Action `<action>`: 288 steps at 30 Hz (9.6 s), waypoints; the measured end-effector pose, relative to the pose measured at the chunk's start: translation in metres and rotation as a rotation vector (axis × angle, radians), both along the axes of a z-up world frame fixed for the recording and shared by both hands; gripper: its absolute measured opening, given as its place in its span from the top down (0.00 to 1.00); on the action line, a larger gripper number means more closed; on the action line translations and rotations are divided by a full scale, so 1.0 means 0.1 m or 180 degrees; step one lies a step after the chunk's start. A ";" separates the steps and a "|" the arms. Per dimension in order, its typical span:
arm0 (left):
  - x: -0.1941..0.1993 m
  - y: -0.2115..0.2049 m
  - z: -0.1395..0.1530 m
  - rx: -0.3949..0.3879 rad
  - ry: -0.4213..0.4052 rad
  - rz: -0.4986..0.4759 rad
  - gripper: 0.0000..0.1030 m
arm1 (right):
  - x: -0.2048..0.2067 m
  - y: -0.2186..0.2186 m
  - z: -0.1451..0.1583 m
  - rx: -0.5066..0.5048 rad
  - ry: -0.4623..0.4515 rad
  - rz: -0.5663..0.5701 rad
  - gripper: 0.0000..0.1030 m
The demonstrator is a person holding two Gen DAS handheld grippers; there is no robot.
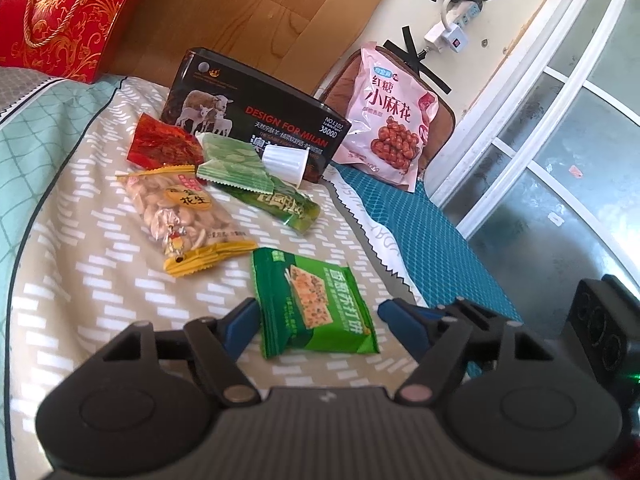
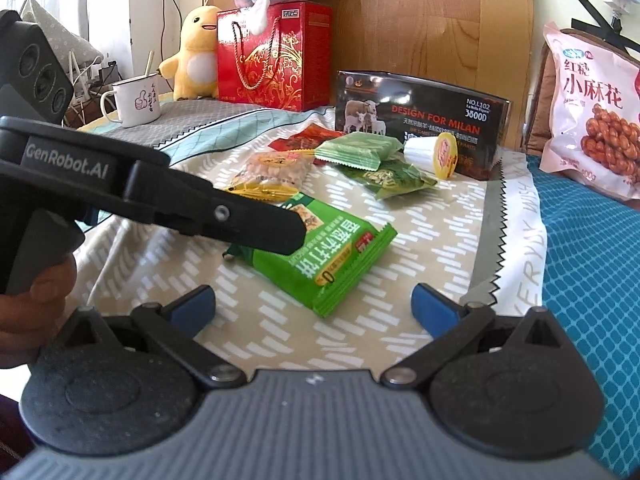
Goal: Organize snacks
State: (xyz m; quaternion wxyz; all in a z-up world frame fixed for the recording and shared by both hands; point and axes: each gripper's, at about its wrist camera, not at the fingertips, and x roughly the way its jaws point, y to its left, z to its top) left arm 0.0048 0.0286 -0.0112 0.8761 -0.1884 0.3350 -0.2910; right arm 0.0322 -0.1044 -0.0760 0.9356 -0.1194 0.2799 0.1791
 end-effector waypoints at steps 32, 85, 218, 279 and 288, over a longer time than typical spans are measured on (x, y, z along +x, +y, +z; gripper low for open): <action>0.00 0.07 -0.01 -0.0132 0.0006 0.0026 0.17 | 0.00 0.00 0.00 0.0002 -0.0008 -0.0003 0.00; 0.01 0.09 -0.01 -0.0159 0.0016 0.0025 0.15 | 0.00 0.00 -0.01 0.0006 -0.0019 -0.0015 0.00; 0.83 0.29 0.16 0.0216 -0.0281 0.0813 0.32 | 1.74 -0.43 0.25 0.0683 -0.0077 -0.0862 0.54; 0.36 -0.31 0.06 0.0354 -0.0127 -0.0063 0.48 | 0.16 -0.10 0.06 0.0037 -0.0167 0.0145 0.53; 0.29 -0.39 0.07 0.0590 -0.0265 -0.0050 0.48 | 0.17 -0.11 0.06 0.0009 -0.0167 0.0162 0.52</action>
